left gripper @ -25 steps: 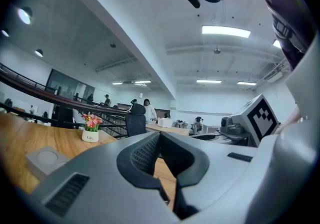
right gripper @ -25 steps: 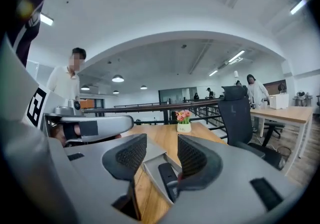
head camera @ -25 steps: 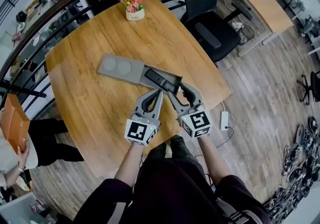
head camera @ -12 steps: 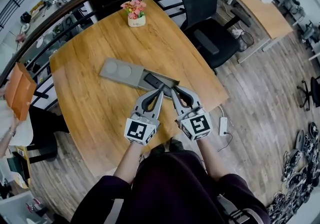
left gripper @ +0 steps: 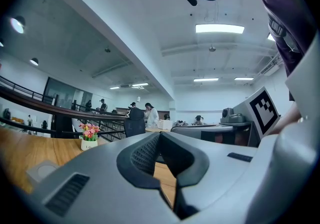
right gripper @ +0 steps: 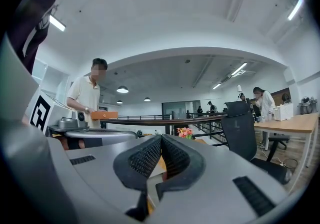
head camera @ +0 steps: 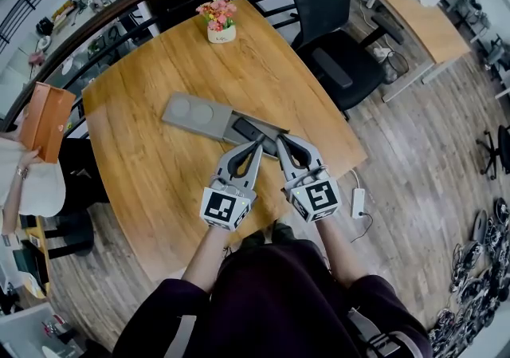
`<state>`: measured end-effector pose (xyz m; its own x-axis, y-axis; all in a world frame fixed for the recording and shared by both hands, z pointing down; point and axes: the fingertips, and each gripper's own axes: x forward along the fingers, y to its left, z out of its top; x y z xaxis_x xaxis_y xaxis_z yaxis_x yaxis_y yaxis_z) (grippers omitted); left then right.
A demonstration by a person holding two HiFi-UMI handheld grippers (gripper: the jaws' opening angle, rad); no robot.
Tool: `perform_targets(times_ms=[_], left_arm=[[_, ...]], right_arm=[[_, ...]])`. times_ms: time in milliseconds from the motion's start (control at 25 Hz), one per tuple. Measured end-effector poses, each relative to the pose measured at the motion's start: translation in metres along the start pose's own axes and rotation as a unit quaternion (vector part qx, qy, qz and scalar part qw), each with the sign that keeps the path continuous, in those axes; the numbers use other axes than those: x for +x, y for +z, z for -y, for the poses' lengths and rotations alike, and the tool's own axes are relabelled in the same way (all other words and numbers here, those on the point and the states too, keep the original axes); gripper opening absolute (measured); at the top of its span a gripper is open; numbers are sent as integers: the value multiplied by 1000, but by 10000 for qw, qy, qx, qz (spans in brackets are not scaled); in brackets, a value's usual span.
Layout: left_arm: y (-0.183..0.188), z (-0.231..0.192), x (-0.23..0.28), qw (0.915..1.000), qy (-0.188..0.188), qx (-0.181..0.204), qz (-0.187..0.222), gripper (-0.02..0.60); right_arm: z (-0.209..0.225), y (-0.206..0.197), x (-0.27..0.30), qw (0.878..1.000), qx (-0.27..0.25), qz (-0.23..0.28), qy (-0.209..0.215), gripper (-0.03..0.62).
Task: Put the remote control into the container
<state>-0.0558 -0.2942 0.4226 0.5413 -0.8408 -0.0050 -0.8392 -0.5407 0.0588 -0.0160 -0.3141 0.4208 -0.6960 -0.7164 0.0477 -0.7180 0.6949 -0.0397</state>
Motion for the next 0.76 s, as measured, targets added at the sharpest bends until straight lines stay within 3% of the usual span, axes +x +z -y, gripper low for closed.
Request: perform_targets(times_ms=[760], left_arm=[[2,-12,-4,10000,56,-5,-26,12]], right_arm=[[-9,-2,6,10000,-34,-49,45,18]])
